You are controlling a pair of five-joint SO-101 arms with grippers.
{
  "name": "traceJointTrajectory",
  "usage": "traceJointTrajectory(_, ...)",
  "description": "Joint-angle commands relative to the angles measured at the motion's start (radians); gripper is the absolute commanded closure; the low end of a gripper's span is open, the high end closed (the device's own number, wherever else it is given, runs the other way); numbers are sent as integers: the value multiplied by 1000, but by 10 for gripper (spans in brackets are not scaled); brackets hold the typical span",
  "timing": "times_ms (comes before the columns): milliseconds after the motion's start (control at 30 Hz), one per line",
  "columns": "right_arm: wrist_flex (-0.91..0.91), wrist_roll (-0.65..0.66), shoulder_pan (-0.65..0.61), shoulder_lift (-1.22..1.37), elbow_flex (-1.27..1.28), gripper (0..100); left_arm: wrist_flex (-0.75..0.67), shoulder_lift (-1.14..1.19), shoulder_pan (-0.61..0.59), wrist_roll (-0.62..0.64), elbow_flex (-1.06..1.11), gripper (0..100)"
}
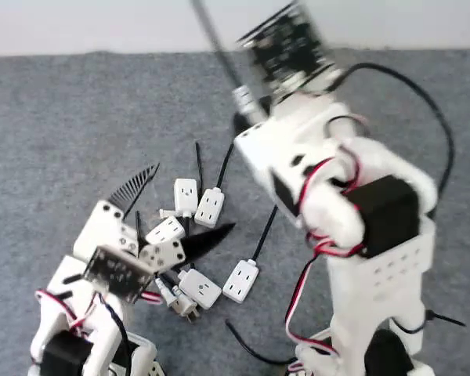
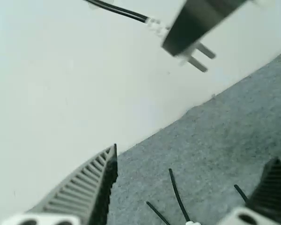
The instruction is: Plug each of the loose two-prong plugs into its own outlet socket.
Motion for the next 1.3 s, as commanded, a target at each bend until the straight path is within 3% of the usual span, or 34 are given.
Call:
traceJointTrajectory(0, 38, -15, -101, -30, -51, 991, 9, -181, 8, -8, 93, 555)
traceJointTrajectory(267, 2, 29, -274, -41, 144, 991, -12, -213, -21, 28, 88, 555)
traceJointTrajectory(400, -50, 48, -292, -64, 250, 991, -18, -218, -31, 23, 91, 555)
traceJointTrajectory(600, -97, 49, -326, -173, 384, 991, -173, -218, -199, 29, 174, 555)
traceJointTrajectory(767, -99, 64, -390, -286, 454, 991, -232, -218, -212, 29, 234, 555)
traceJointTrajectory(1267, -91, 141, -390, -479, 690, 991, -222, -216, -218, 28, 245, 555)
